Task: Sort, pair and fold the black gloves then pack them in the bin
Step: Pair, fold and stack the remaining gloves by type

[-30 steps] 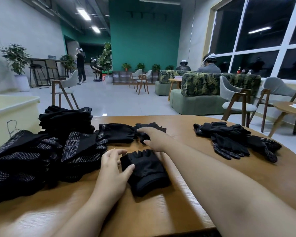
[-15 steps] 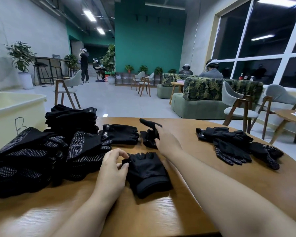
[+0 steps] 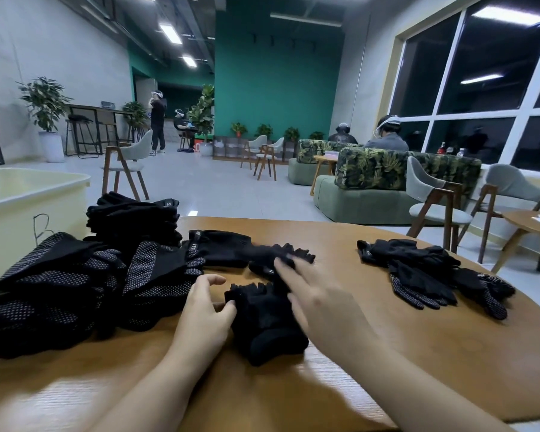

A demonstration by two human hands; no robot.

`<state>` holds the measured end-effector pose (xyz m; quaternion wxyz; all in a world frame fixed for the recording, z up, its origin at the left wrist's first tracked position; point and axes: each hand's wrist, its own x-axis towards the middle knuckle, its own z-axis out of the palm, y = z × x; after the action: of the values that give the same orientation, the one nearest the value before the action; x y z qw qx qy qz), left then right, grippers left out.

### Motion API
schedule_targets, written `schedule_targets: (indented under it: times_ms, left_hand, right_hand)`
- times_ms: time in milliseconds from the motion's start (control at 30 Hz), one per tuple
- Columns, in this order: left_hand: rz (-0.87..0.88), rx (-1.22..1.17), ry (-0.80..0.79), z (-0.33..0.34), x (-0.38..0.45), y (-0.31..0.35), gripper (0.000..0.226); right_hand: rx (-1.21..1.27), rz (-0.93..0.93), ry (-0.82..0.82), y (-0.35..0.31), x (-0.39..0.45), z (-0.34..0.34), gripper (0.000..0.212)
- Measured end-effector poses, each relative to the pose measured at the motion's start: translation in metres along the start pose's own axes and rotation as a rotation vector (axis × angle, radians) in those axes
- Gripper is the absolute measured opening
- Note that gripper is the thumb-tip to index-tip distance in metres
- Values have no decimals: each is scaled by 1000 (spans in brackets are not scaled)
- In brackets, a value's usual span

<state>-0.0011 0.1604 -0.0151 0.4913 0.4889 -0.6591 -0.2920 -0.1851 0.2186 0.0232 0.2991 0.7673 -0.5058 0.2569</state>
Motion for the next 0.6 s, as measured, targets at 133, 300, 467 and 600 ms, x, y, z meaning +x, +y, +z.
schedule_targets:
  times_ms: [133,300,467,600]
  left_hand:
    - [0,-48,-23,1,1,-4,33]
    - [12,-40,-28,1,3,-8,33]
    - [44,-9,-39,1,5,-9,37]
    - [95,45,-45,1,3,-5,41]
  right_hand:
    - [223,-22,-202,-11,-26,7,49]
    - [359,0,-265,-14,-28,8,43]
    - [535,86,-253,-14,-22,6,60]
    - [551,87,-102,-17,-17,4,45]
